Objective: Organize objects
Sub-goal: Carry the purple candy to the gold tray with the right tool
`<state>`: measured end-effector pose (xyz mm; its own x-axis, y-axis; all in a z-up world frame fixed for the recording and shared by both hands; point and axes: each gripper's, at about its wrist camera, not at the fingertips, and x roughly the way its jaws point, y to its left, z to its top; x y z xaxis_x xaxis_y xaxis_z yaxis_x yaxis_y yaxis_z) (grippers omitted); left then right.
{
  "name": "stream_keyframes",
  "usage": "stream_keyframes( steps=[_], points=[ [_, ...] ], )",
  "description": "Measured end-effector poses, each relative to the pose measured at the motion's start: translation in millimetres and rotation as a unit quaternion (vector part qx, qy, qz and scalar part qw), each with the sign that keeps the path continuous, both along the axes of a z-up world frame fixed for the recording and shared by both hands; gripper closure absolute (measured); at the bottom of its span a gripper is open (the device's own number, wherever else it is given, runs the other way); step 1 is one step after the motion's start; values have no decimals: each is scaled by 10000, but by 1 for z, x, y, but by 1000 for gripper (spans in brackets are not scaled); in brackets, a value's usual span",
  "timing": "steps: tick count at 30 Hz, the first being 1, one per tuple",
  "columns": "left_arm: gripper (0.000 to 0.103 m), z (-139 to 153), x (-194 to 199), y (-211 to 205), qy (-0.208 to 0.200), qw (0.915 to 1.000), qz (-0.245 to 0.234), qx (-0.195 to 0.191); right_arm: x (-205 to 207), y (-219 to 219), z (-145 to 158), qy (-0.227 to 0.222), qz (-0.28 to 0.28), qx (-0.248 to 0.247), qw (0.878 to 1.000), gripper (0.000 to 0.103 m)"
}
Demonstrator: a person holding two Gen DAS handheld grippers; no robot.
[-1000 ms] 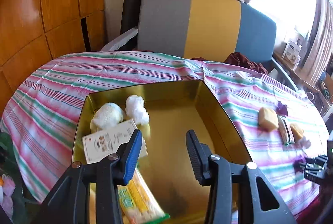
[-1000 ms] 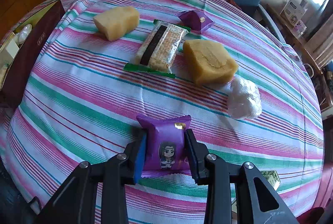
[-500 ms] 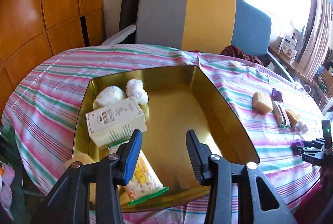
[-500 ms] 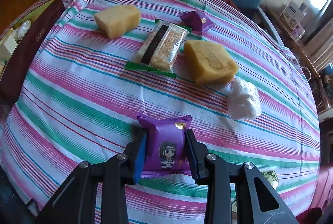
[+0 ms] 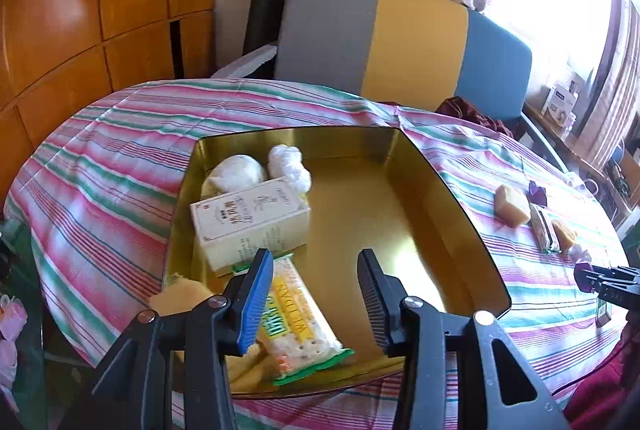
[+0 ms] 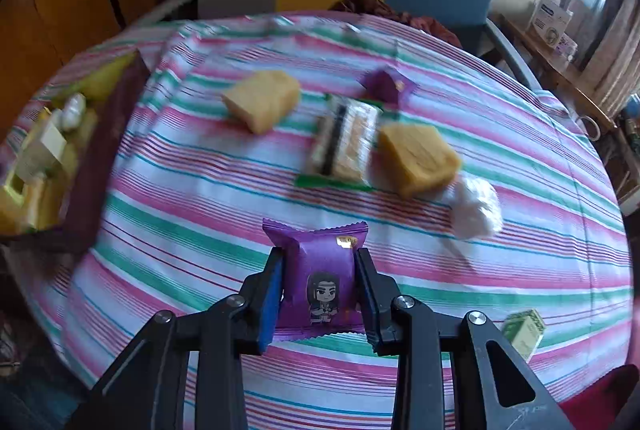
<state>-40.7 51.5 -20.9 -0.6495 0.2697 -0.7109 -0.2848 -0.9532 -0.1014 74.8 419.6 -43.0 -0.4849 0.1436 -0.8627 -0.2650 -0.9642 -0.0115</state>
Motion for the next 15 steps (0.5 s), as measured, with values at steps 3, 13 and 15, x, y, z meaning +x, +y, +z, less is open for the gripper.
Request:
stream_keyframes(
  steps=[3, 13, 15],
  points=[
    [59, 2, 2, -11, 110, 9998, 139, -70, -16, -30, 14, 196, 294, -124, 9993, 68],
    [59, 3, -1, -59, 32, 9979, 621, 172, -129, -144, 39, 582, 1362, -765, 9860, 68],
    [59, 3, -2, -67, 49, 9973, 698, 236, -155, -165, 34, 513, 1467, -869, 9840, 68]
  ],
)
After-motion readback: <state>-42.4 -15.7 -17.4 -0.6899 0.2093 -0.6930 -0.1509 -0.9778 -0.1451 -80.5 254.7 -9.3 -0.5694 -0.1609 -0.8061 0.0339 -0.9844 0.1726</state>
